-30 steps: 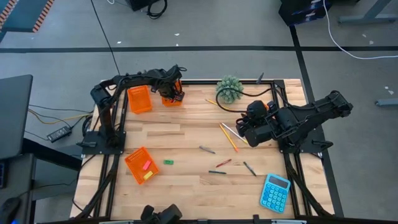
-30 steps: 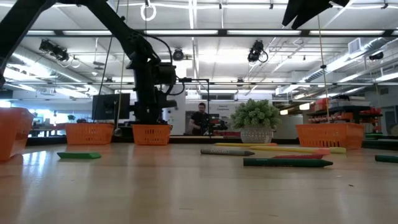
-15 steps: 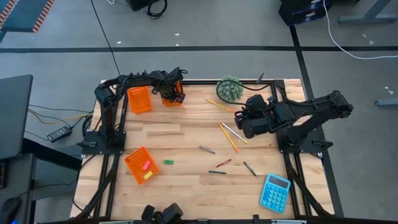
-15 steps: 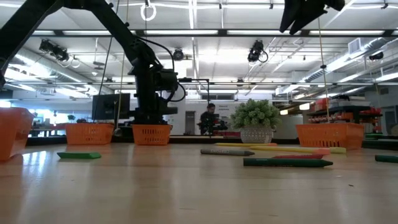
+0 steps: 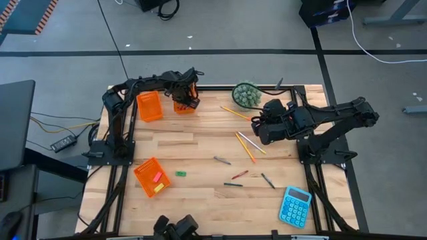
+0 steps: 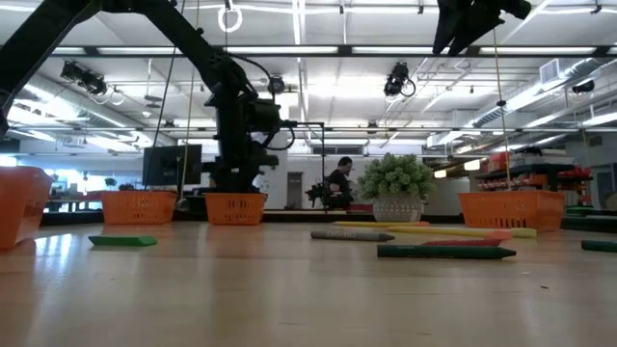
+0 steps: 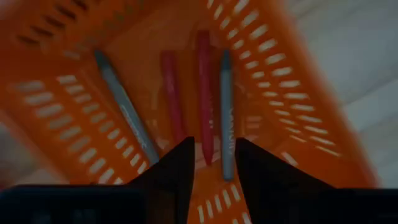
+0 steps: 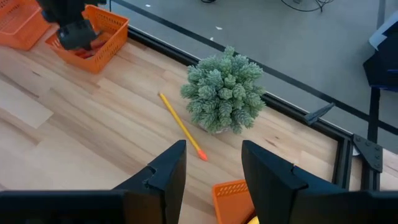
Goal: Sort crayons/erasers/pens/pencils in bins
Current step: Put the gray crayon into the middle orange bin
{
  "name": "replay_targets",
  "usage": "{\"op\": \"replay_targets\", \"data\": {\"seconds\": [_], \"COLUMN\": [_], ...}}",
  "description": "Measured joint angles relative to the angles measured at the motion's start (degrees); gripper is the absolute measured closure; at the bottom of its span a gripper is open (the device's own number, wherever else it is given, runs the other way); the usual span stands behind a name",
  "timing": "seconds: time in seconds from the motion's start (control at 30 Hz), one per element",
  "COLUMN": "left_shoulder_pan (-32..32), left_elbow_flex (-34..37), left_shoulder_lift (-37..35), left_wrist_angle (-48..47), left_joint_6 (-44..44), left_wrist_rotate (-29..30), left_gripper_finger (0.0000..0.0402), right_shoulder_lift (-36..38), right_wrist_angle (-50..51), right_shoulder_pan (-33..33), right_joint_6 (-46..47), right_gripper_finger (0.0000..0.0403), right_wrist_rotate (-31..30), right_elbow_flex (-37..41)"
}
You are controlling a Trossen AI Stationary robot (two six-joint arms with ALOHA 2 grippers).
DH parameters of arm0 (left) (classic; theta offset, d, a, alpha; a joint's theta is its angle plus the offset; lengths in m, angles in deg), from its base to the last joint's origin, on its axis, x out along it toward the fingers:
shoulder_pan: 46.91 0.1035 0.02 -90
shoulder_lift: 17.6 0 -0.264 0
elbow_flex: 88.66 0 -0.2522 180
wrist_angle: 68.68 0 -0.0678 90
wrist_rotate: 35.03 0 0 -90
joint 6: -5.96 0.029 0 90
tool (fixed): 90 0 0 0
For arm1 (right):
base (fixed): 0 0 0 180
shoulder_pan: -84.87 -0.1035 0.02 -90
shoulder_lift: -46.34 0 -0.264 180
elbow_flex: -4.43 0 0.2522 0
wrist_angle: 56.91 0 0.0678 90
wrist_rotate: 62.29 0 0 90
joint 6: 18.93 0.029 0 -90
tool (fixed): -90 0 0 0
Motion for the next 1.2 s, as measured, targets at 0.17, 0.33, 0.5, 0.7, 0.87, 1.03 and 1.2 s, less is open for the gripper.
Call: {"op": "replay_targets", "data": {"seconds": [0.17,0.33,0.5,0.7,0.87,1.03,1.2], "left_shoulder_pan": [0.28,-1.52,-7.59,-18.99,-29.73,-36.34,-38.07], "left_elbow_flex": [-7.72,-16.26,-21.71,-22.04,-21.95,-21.95,-21.95], "left_shoulder_lift": [0.0,-0.02,-0.11,-0.11,-0.11,-0.11,-0.11], "left_wrist_angle": [-5.91,-14.75,-20.86,-21.04,-17.37,-13.2,-7.92], "left_joint_6": [4.92,8.76,10.3,13.48,27.77,36.6,36.09], "left_wrist_rotate": [0.27,0.44,0.33,0.26,0.26,-1.4,-8.01], "left_gripper_finger": [0.026,0.026,0.0277,0.0298,0.0314,0.0321,0.031], "right_shoulder_lift": [0.0,0.0,0.02,0.04,1.44,5.84,8.43], "right_wrist_angle": [-0.02,0.02,1.42,4.12,9.91,10.62,10.69], "right_shoulder_pan": [0.0,-0.51,-0.7,-5.42,-11.47,-18.02,-23.55], "right_joint_6": [-0.45,-1.11,-2.49,-2.46,0.56,6.3,11.0], "right_gripper_finger": [0.0242,0.0242,0.0242,0.0242,0.0242,0.0242,0.0242], "right_wrist_rotate": [0.86,2.33,13.32,18.84,18.16,17.53,12.9], "right_elbow_flex": [0.02,-0.02,-3.98,-11.47,-15.45,-14.84,-14.06]}}
